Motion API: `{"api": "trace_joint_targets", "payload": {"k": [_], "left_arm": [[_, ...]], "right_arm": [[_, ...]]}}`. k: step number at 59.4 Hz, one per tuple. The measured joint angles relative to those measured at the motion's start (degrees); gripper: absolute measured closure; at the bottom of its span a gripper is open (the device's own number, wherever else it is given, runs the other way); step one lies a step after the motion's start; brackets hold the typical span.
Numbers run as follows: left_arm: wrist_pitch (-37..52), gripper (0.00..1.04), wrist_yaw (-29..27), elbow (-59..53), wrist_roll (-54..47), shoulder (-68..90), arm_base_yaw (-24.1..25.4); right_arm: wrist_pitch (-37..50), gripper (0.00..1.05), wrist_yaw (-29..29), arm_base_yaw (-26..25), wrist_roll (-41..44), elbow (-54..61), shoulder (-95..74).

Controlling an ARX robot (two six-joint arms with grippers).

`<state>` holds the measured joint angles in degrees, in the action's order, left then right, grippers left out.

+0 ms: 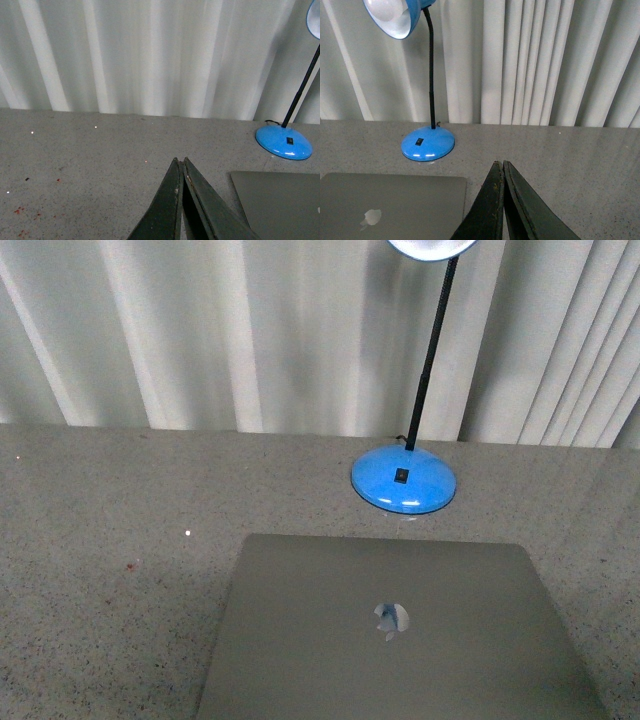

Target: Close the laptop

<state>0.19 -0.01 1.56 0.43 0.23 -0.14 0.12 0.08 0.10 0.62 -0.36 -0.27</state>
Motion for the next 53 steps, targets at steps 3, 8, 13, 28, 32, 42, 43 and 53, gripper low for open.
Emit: {"api": "trace_joint_targets", "payload": {"k": [3, 8, 13, 28, 32, 42, 43, 53], "left_arm": [[-0.13, 1.01, 0.02, 0.0, -0.02, 0.0, 0.0], [-0.15, 0.92, 0.0, 0.0, 0.0, -0.04, 0.0], [-0.15, 0.76, 0.0, 0.0, 0.0, -0.04, 0.0], [-0.15, 0.24, 0.0, 0.0, 0.0, -0.04, 0.0], [-0.15, 0.12, 0.0, 0.0, 0.0, -0.04, 0.0], [-0.15, 0.07, 0.0, 0.0, -0.15, -0.04, 0.0], [-0.15, 0.07, 0.0, 0.0, -0.15, -0.04, 0.0], [-0.15, 0.07, 0.0, 0.0, -0.15, -0.04, 0.0]], "right_arm": [[-0.04, 1.02, 0.0, 0.0, 0.02, 0.0, -0.02], [-0.09, 0.94, 0.02, -0.02, 0.02, 0.0, 0.0], [-0.09, 0.78, 0.0, 0.0, 0.02, 0.0, 0.0], [-0.09, 0.25, 0.0, -0.02, 0.02, 0.0, 0.0], [-0.09, 0.14, 0.0, 0.0, 0.0, 0.0, 0.0], [-0.09, 0.08, 0.02, -0.02, 0.0, 0.0, 0.0], [-0.09, 0.07, 0.02, 0.0, 0.0, 0.0, 0.0], [-0.09, 0.07, 0.0, 0.0, -0.02, 0.0, 0.0]]}}
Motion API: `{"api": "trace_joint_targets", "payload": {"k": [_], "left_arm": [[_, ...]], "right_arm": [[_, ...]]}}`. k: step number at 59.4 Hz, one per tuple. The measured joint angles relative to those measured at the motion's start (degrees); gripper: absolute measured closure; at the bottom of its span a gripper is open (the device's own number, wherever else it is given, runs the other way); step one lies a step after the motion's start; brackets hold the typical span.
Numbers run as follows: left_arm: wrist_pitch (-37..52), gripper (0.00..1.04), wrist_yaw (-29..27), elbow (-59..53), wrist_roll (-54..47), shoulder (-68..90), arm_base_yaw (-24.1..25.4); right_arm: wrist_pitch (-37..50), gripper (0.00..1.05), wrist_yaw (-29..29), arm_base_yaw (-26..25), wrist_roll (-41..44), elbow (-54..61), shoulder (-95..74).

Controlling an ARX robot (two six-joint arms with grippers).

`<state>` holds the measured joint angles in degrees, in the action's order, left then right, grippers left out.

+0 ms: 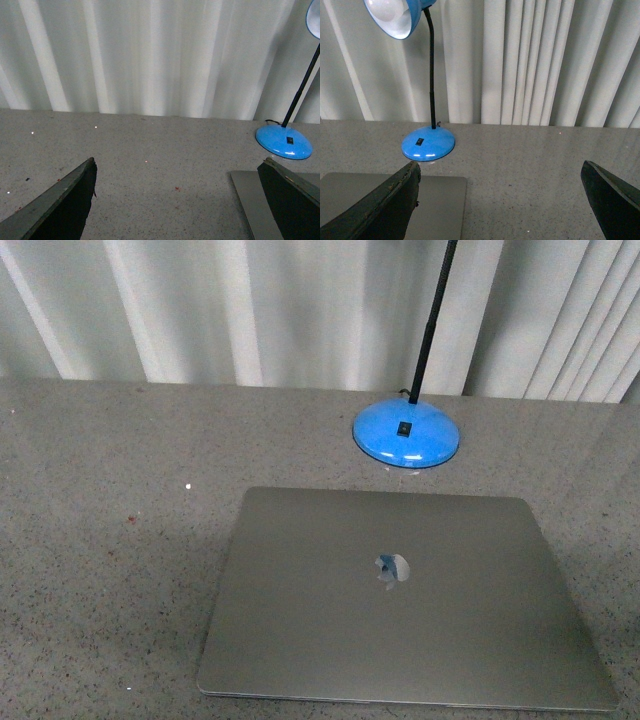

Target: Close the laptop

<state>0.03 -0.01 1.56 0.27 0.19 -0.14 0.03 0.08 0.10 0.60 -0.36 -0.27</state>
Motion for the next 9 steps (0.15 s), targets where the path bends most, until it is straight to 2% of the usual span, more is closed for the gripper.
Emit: {"api": "trace_joint_targets", "payload": {"k": [9], "left_arm": [[0.0, 0.07, 0.0, 0.0, 0.0, 0.0, 0.0]], "right_arm": [[0.0, 0.07, 0.02, -0.02, 0.02, 0.0, 0.0]]}}
